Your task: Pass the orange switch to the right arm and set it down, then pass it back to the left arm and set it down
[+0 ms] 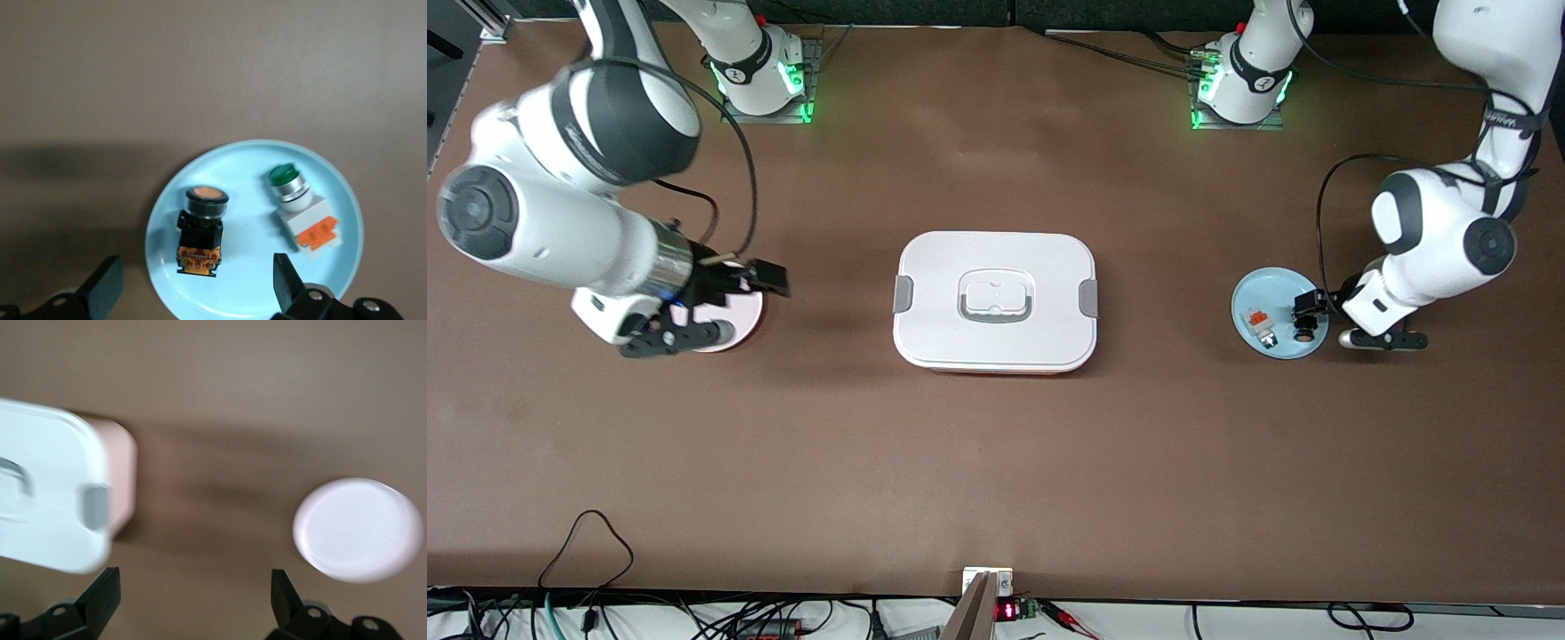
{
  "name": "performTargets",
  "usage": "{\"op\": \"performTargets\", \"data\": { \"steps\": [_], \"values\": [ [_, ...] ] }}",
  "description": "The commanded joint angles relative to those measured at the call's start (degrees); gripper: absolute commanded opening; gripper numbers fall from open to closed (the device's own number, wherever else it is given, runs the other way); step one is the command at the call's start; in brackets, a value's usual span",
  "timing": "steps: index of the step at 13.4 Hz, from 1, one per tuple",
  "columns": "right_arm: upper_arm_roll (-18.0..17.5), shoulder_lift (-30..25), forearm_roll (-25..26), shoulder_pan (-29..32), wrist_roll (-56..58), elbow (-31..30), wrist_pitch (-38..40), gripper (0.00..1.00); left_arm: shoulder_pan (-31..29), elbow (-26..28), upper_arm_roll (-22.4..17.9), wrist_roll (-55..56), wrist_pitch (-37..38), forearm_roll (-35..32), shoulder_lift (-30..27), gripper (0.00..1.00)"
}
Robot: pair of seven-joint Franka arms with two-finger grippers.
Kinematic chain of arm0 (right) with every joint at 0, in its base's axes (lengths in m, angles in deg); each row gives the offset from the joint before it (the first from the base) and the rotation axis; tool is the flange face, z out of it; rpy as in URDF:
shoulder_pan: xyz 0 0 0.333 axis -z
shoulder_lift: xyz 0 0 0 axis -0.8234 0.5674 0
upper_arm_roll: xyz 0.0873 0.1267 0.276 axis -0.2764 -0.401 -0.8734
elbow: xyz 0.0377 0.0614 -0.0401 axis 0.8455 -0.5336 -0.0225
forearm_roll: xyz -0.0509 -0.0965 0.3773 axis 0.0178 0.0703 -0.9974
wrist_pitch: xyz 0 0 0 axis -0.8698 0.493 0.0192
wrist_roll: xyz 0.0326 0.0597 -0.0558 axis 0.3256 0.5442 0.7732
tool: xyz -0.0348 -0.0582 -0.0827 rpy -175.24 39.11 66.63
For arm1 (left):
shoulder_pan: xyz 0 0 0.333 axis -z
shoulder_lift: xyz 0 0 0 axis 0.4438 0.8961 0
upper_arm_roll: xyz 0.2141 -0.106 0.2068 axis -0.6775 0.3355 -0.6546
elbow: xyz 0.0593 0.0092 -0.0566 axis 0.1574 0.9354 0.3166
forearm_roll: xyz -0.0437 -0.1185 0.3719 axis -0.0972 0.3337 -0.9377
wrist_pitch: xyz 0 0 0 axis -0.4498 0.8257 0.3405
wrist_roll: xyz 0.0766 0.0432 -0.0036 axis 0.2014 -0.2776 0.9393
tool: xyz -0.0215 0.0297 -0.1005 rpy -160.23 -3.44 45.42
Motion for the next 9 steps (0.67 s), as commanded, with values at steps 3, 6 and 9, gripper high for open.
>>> {"op": "performTargets", "data": {
  "steps": [3,6,9],
  "values": [
    [2.8,-2.2,7.0,0.1,-1.0,1.0,7.6,1.0,-0.3,-16.0,0.0,-2.2,22.5,-0.9,-8.7,0.99],
    [7.5,-2.7,17.9,0.0,-1.8,0.9,5.8,1.0,0.5,-26.3,1.0,-2.0,35.0,-6.2,-10.9,0.99],
    [9.9,-2.7,19.2,1.0,-0.6,0.8,5.4,1.0,1.1,-36.8,3.0,-0.9,46.3,-8.0,-11.5,0.99]
  ]
}}
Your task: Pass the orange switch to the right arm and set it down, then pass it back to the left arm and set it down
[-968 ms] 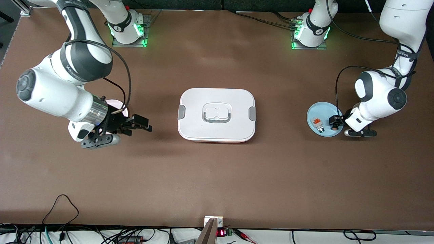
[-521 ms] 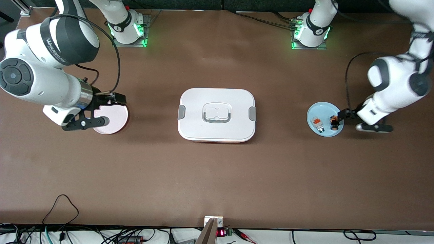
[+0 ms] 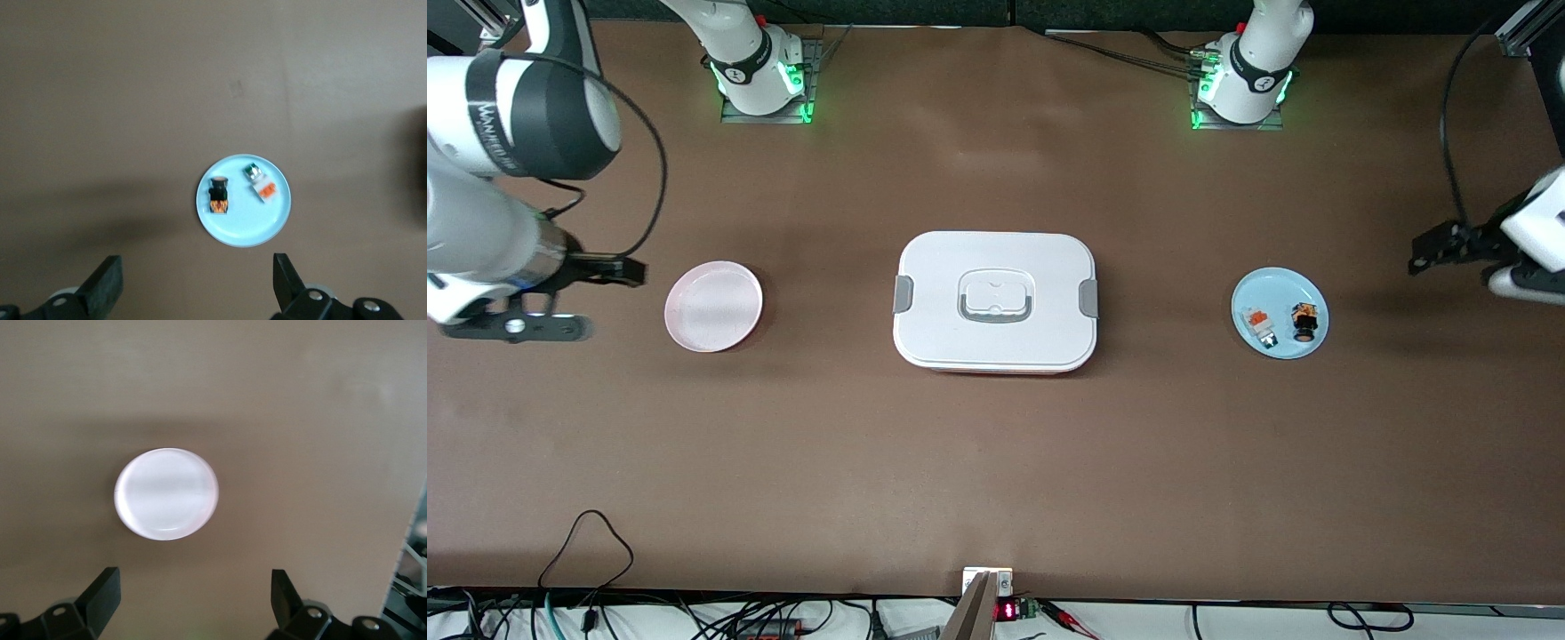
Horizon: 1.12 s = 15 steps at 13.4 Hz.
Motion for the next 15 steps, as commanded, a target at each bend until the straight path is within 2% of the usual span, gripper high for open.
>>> {"op": "performTargets", "data": {
  "steps": [1,3,5,9,12,14,15],
  "values": [
    [2.7,-0.6,-1.4,0.9,1.2,0.0,0.2,1.0,0.7,-9.7,0.8,0.8,8.1,-1.9,1.1,0.99],
    [4.8,-1.5,-6.8,3.6,5.9,0.0,0.3,1.0,1.4,-12.0,1.8,6.7,10.1,-1.9,0.4,0.99],
    [7.4,-2.2,-11.8,4.5,8.3,0.0,0.5,1.0,1.5,-12.1,3.8,14.7,12.0,-1.9,0.1,0.99],
    [6.8,-5.2,-12.1,3.7,7.0,0.0,6.6,1.0,1.5,-12.1,4.3,16.4,12.2,-1.9,-0.2,0.99],
    [7.0,-5.2,-13.1,3.9,7.2,-1.3,5.0,1.0,1.5,-12.1,4.3,16.4,12.2,-1.6,-0.3,0.99],
    [7.2,-5.7,-13.2,4.0,7.5,-6.9,0.5,1.0,1.5,-12.1,4.3,16.4,12.2,-1.3,-0.4,0.99],
    [7.5,-7.7,-13.1,4.0,8.0,-9.9,-2.5,1.0,1.5,-12.1,4.3,16.4,12.2,-1.2,-0.4,0.99]
  ]
}}
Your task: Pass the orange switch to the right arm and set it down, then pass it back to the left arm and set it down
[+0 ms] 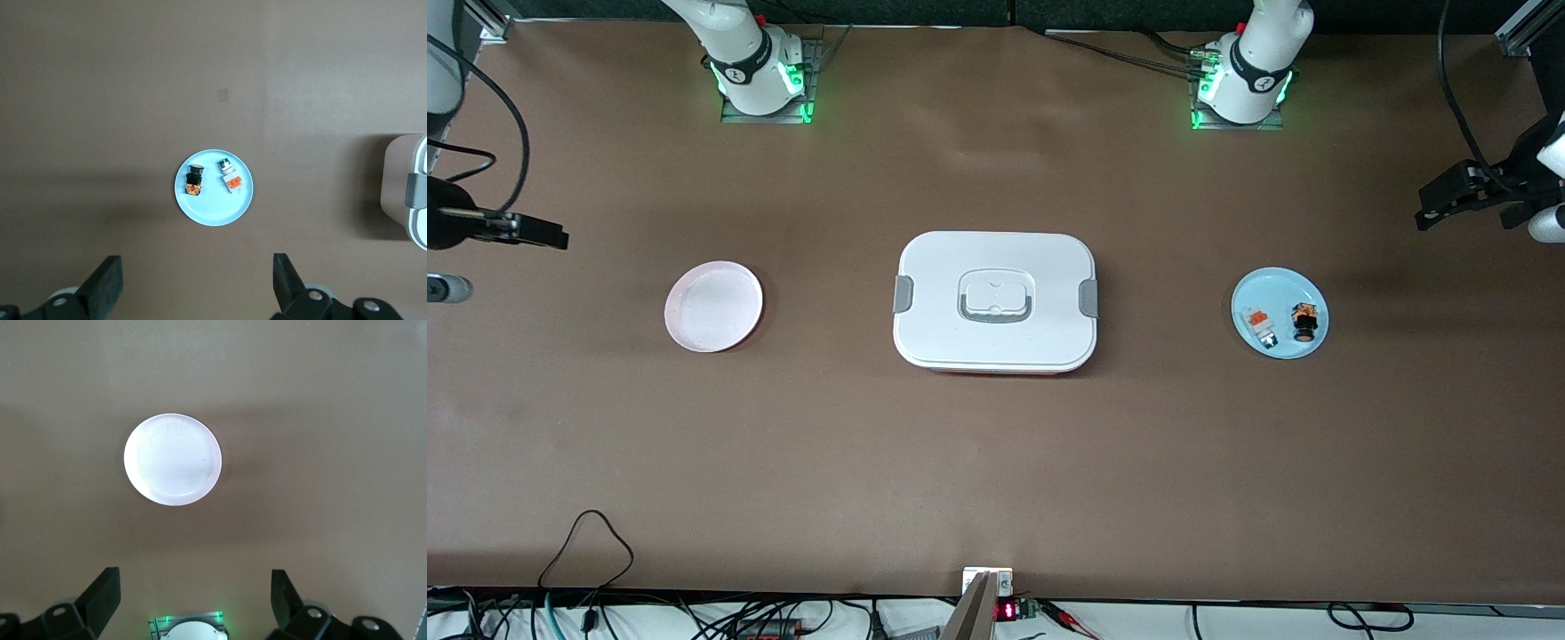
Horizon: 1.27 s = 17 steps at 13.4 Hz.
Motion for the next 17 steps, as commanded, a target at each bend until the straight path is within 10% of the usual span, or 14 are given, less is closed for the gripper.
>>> {"op": "performTargets", "data": {
  "steps": [1,17],
  "values": [
    [0.4,-4.2,-1.1,0.2,0.3,-7.7,-6.0,1.0,0.2,-0.9,0.3,0.6,1.2,-0.6,-0.3,0.99],
    [0.7,-8.1,-3.3,0.3,0.3,-12.1,-10.3,1.0,-0.6,-1.0,2.0,0.7,0.9,0.7,-0.2,0.99]
  ]
}}
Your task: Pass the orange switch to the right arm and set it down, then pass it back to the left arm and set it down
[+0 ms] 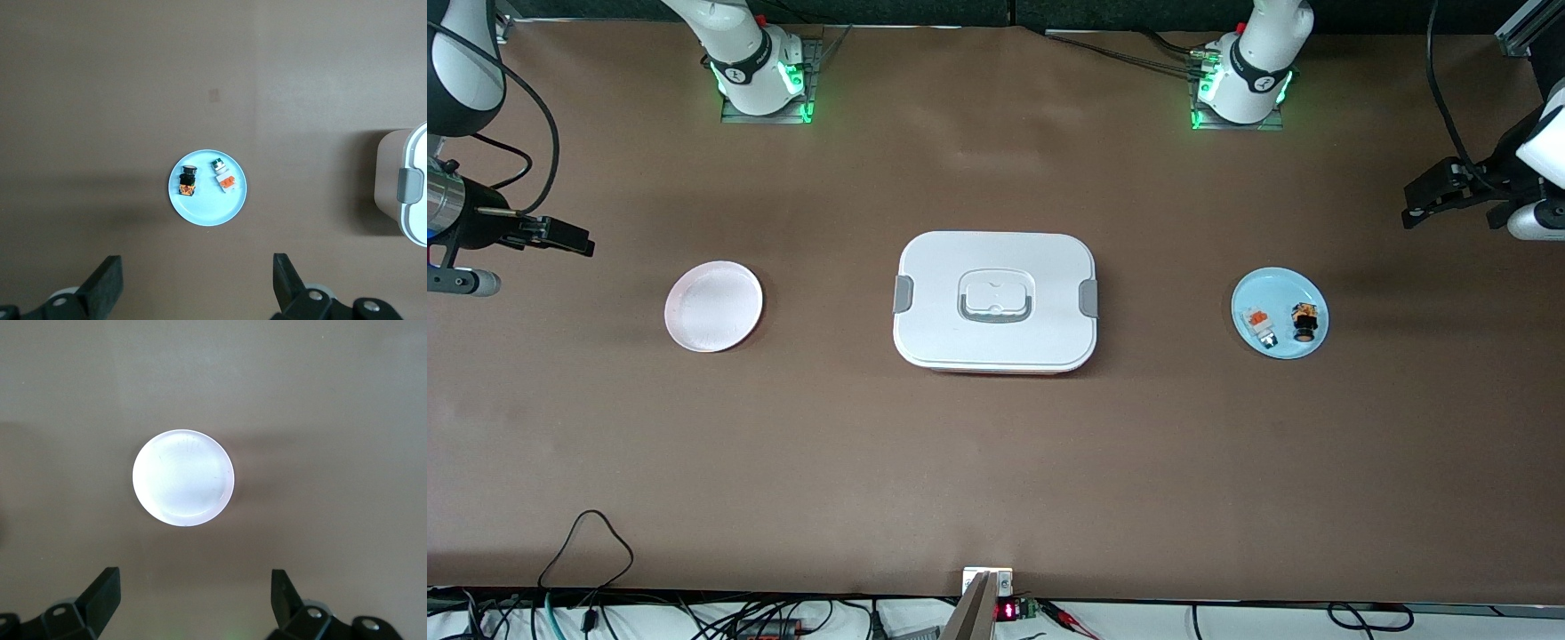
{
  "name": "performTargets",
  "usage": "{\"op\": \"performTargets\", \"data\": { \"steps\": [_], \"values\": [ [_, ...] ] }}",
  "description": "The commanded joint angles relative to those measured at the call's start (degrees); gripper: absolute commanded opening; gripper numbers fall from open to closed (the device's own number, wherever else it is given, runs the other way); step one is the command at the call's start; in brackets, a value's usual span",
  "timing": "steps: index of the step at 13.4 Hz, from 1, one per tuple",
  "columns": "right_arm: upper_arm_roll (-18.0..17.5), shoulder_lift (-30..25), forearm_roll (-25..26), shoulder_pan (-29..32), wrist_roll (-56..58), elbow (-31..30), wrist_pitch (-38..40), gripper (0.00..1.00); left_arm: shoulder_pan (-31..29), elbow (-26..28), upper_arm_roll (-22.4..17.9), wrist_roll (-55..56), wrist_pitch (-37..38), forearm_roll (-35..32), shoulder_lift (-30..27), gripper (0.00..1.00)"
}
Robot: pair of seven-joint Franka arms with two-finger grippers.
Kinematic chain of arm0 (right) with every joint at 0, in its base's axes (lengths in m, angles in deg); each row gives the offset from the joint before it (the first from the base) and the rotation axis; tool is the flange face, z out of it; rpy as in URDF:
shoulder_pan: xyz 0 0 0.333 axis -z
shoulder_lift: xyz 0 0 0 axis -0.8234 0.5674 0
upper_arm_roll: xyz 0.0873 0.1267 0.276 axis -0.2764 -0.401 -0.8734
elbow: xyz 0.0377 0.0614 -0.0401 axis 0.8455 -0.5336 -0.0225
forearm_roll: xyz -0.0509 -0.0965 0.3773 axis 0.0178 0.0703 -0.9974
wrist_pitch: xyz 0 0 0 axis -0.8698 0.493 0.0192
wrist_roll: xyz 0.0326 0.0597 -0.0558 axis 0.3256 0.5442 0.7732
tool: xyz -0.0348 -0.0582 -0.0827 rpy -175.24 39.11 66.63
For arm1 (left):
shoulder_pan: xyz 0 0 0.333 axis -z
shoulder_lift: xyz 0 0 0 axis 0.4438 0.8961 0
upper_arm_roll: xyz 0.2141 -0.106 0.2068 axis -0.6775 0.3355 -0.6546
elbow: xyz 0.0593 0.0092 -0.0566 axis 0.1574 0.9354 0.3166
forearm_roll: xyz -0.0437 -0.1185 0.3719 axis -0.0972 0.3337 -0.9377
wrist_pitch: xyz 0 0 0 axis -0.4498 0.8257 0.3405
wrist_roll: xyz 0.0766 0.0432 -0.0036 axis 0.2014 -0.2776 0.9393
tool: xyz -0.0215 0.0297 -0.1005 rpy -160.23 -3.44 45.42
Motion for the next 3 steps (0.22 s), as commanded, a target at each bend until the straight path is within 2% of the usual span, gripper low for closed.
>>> {"op": "performTargets", "data": {
  "steps": [1,3],
  "values": [
    [0.2,-1.3,-1.2,0.2,0.3,-0.2,0.2,1.0,-0.2,-0.9,0.2,0.6,0.7,0.7,-0.2,0.99],
    [0.1,-1.3,-1.2,0.2,0.3,-0.2,0.2,1.0,-0.3,-0.9,0.0,0.6,0.7,1.0,-0.1,0.99]
  ]
}}
